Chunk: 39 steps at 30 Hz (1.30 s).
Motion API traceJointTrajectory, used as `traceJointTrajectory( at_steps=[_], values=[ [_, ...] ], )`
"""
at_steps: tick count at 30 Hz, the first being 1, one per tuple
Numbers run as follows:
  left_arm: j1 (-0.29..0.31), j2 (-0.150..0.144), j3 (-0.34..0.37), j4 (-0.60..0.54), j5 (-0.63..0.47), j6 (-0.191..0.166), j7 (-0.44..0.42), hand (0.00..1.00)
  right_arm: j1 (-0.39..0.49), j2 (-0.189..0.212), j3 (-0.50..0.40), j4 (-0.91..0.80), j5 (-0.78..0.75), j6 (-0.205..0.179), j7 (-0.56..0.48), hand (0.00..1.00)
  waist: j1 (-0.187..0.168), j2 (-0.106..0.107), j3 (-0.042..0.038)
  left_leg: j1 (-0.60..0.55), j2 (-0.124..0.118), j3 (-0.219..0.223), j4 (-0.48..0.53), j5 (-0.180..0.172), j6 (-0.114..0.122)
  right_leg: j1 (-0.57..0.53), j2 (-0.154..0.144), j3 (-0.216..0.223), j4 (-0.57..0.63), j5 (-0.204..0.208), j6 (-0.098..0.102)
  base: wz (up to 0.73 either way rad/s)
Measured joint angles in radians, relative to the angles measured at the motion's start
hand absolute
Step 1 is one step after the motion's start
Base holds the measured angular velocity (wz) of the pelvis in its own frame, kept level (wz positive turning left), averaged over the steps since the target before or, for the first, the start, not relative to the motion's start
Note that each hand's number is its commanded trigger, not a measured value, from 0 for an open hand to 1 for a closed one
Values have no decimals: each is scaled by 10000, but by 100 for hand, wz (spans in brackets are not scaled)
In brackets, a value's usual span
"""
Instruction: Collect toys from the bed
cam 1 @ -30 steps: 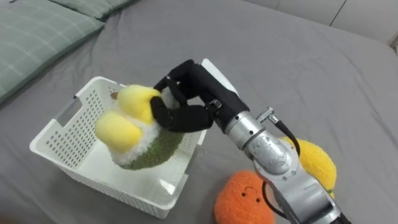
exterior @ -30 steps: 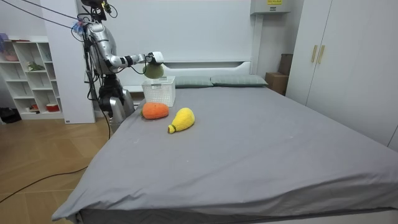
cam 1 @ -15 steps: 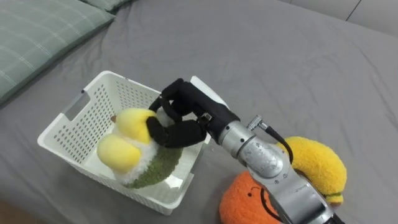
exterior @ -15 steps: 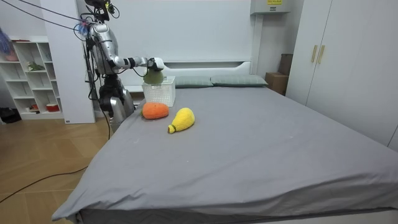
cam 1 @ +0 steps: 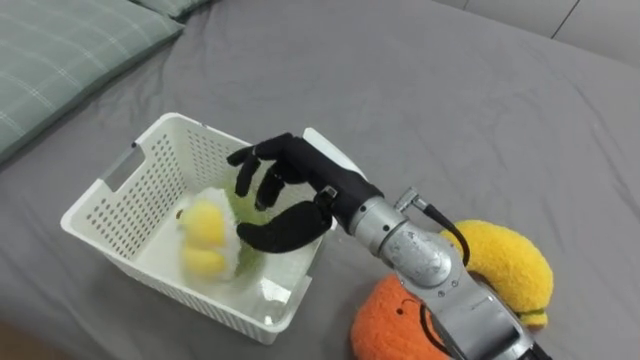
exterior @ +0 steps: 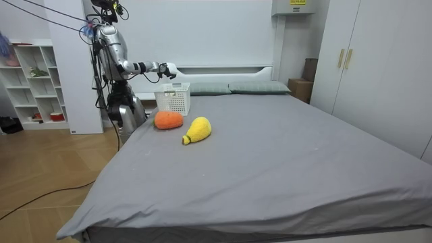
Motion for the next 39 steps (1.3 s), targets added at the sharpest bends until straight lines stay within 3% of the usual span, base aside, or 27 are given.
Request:
traceJointTrajectory(
  at_steps=[11, 20, 23, 27, 30, 33, 35, 39],
  values=[
    [67, 5, 6, -2, -6, -7, -3, 0, 9, -110, -12, 11, -59, 0, -154, 0, -66, 5, 3, 18, 0, -2, 42, 0, 0, 20, 12, 0, -8, 0, 0, 0],
    [322, 27, 88, -2, 7, -9, -2, 0, 9, -234, -425, 11, -224, -127, -1083, 0, -299, 124, 84, 5, 9, 5, 50, -2, 0, 67, -2, -10, 0, 1, 2, 1],
    [364, -1, 148, -9, 9, -27, -1, 0, 128, -397, -901, 10, -576, -146, -1196, 0, -377, 103, 69, 21, 2, 57, 37, -2, 1, 55, 23, 97, 2, 8, 6, -4],
    [440, 64, 460, 277, -89, -25, 85, 0, 307, -955, -1539, 39, -600, -154, -1859, 0, -700, 14, -1, 184, 5, 108, 42, 2, 5, 178, 18, 47, -19, 13, 13, -3],
    [616, 149, 701, 446, -38, 1, 86, 0, 387, -1115, -2127, 157, -654, -155, -2182, 0, -933, -56, -56, 218, 10, 175, 34, 2, 5, 185, 16, 172, -22, 13, 13, -8],
    [786, 153, 920, 386, 15, 170, 94, 0, 354, -1149, -2788, 709, -807, -169, -2580, 0, -1140, -119, -97, 269, 21, 215, 36, 2, 5, 191, 6, 217, 9, 14, 13, -6],
    [844, 164, 1172, 385, 15, 240, 135, 0, 418, -1414, -3132, 1407, -809, -123, -2718, 0, -1224, -222, -136, 281, 28, 216, 34, 1, 5, 199, 4, 234, 12, 17, 10, 0],
    [1060, 220, 1188, 378, 13, 271, 248, 0, 384, -1579, -3593, 2102, -829, -115, -2761, 0, -1447, -268, -93, 253, 48, 229, 74, -1, 6, 191, -1, 234, 18, 48, 2, 0]
  ],
)
